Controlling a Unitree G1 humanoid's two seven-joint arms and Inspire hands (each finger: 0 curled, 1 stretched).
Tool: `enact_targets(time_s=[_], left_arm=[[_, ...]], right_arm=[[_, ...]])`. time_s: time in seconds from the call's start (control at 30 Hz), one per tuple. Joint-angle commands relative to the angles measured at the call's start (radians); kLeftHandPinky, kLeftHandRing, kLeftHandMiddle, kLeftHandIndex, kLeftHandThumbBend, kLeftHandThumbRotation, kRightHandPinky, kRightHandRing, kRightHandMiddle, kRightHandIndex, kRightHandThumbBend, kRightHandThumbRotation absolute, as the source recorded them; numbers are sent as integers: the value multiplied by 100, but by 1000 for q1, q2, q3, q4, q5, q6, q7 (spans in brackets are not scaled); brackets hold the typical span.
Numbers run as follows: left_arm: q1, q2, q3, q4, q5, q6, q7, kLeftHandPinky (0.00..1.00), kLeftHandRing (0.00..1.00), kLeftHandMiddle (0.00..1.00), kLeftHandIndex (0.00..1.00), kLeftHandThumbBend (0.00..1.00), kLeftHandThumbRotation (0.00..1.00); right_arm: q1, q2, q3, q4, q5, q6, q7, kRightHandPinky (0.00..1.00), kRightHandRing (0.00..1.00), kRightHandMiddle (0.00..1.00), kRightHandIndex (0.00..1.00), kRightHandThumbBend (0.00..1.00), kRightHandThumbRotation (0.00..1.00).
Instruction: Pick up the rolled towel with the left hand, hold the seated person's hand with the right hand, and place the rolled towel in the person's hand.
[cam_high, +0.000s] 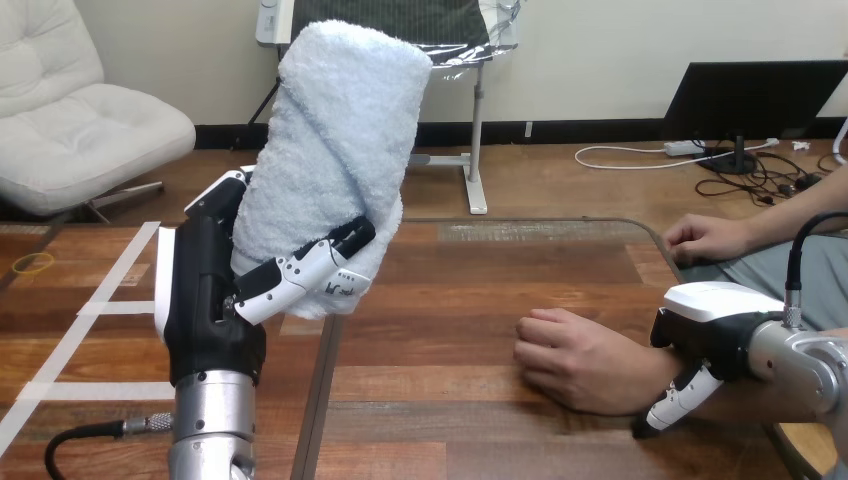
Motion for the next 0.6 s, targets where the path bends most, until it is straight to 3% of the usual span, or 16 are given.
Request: enact_targets(time_s=[0.0,0.2,0.57], left_arm=[[-50,-7,-4,-55,8,-36,3,21,28,35,38,48,0],[-49,-6,-5,-54,10,-37,2,21,28,35,38,48,0],[-49,-8,-5,-51,5,-38,2,21,28,35,38,48,0]], right_arm=[[37,47,30,-11,25,3,36,20,27,34,39,94,35],[38,42,26,-21,31,3,44,27,36,43,45,94,34],[36,32,21,-33,45,8,61,27,36,43,48,93,31]])
